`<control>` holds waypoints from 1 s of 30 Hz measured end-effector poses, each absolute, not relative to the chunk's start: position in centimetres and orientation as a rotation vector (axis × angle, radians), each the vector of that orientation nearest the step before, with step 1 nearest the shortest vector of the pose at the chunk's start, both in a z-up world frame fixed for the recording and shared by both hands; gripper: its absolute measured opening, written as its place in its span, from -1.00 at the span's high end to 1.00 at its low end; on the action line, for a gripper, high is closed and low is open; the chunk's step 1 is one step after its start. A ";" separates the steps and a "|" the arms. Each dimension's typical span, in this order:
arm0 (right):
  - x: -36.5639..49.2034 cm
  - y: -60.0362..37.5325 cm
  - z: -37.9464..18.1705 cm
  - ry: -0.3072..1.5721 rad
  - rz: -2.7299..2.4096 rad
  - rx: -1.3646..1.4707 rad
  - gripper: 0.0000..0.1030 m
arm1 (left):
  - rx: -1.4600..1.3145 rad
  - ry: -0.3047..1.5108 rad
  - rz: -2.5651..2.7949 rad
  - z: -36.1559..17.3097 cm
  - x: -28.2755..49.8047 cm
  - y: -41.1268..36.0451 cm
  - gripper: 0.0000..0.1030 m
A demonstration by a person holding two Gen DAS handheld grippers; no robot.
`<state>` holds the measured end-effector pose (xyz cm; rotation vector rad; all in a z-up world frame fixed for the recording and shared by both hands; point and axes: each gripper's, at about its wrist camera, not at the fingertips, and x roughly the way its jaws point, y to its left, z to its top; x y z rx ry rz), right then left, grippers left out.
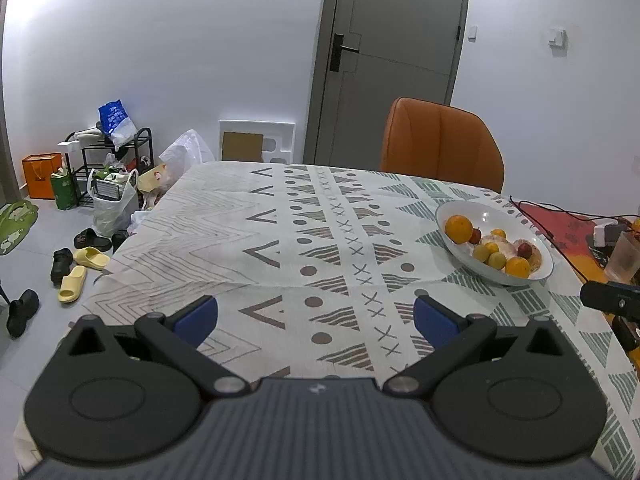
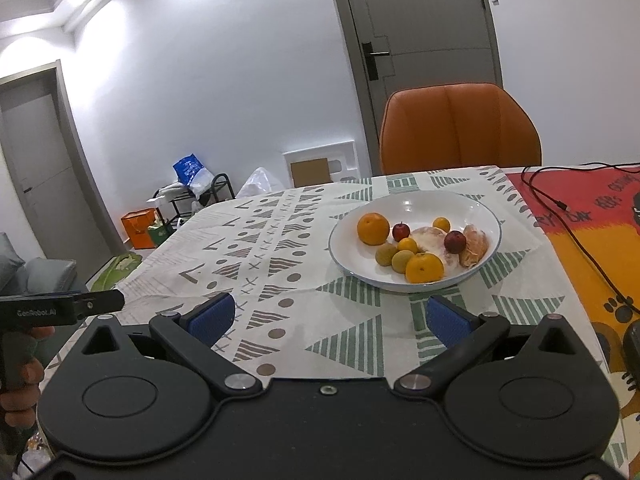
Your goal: Organize fruits
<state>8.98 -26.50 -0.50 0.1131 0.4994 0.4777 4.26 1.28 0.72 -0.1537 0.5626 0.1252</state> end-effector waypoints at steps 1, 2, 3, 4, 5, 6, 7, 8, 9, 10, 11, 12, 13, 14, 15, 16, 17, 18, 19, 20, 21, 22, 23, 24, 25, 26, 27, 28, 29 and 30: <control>9.0 -26.5 -0.5 0.499 0.479 0.112 -1.00 | -0.153 0.563 0.125 0.7 4.2 1.3 -1.00; 9.0 -26.5 -0.5 0.500 0.479 0.111 -1.00 | -0.154 0.562 0.124 0.7 4.2 1.3 -1.00; 9.0 -26.4 -0.5 0.500 0.480 0.111 -1.00 | -0.154 0.562 0.124 0.7 4.2 1.3 -1.00; 9.1 -26.4 -0.5 0.499 0.481 0.111 -1.00 | -0.154 0.562 0.125 0.7 4.2 1.3 -1.00; 9.1 -26.4 -0.5 0.498 0.482 0.111 -1.00 | -0.153 0.563 0.125 0.7 4.2 1.3 -1.00; 9.1 -26.3 -0.5 0.499 0.480 0.110 -1.00 | -0.154 0.562 0.125 0.8 4.2 1.4 -1.00; 9.1 -26.3 -0.5 0.499 0.481 0.110 -1.00 | -0.154 0.561 0.125 0.8 4.1 1.4 -1.00; 9.1 -26.3 -0.5 0.497 0.483 0.110 -1.00 | -0.153 0.560 0.125 0.8 4.1 1.4 -1.00; 9.1 -26.3 -0.5 0.496 0.486 0.110 -1.00 | -0.153 0.559 0.125 0.8 4.1 1.4 -1.00; 9.0 -26.2 -0.5 0.495 0.488 0.109 -1.00 | -0.154 0.558 0.126 0.8 4.1 1.5 -1.00; 9.1 -26.1 -0.5 0.494 0.489 0.107 -1.00 | -0.157 0.557 0.126 0.8 4.0 1.6 -1.00; 9.1 -26.0 -0.4 0.495 0.488 0.105 -1.00 | -0.161 0.557 0.127 0.9 4.0 1.7 -1.00; 9.0 -25.9 -0.4 0.495 0.487 0.103 -1.00 | -0.163 0.557 0.130 0.9 4.0 1.8 -1.00; 9.1 -25.8 -0.4 0.494 0.487 0.102 -1.00 | -0.163 0.557 0.131 1.0 4.0 1.8 -1.00; 9.0 -25.7 -0.3 0.492 0.486 0.101 -1.00 | -0.162 0.556 0.130 1.0 3.9 1.9 -1.00; 8.9 -25.7 -0.2 0.488 0.485 0.100 -1.00 | -0.162 0.554 0.129 1.0 3.8 1.9 -1.00; 8.9 -25.7 -0.1 0.485 0.485 0.099 -1.00 | -0.162 0.553 0.130 1.1 3.8 1.9 -1.00; 8.9 -25.6 -0.1 0.484 0.486 0.098 -1.00 | -0.163 0.552 0.132 1.1 3.8 2.0 -1.00; 8.8 -25.6 0.0 0.484 0.488 0.098 -1.00 | -0.165 0.551 0.133 1.1 3.8 2.0 -1.00; 8.8 -25.5 0.0 0.485 0.489 0.097 -1.00 | -0.167 0.551 0.134 1.1 3.8 2.0 -1.00; 8.8 -25.5 0.0 0.486 0.490 0.096 -1.00 | -0.168 0.552 0.136 1.1 3.8 2.0 -1.00; 8.7 -25.4 0.0 0.486 0.491 0.094 -1.00 | -0.168 0.552 0.136 1.1 3.8 2.0 -1.00; 8.7 -25.4 0.0 0.487 0.493 0.093 -1.00 | -0.167 0.553 0.135 1.2 3.9 2.0 -1.00; 8.7 -25.3 0.0 0.487 0.496 0.091 -1.00 | -0.166 0.553 0.135 1.2 3.8 2.0 -1.00; 8.6 -25.2 0.1 0.486 0.498 0.090 -1.00 | -0.166 0.552 0.135 1.2 3.8 2.0 -1.00; 8.6 -25.1 0.1 0.486 0.499 0.088 -1.00 | -0.163 0.550 0.134 1.2 3.8 2.0 -1.00; 8.6 -25.1 0.1 0.487 0.499 0.087 -1.00 | -0.160 0.548 0.134 1.2 3.8 1.9 -1.00; 8.6 -25.2 0.1 0.487 0.499 0.087 -1.00 | -0.159 0.547 0.134 1.2 3.7 2.0 -1.00; 8.6 -25.2 0.1 0.488 0.500 0.088 -1.00 | -0.159 0.548 0.134 1.2 3.7 2.0 -1.00; 8.6 -25.2 0.1 0.488 0.499 0.088 -1.00 | -0.158 0.548 0.136 1.1 3.7 2.0 -1.00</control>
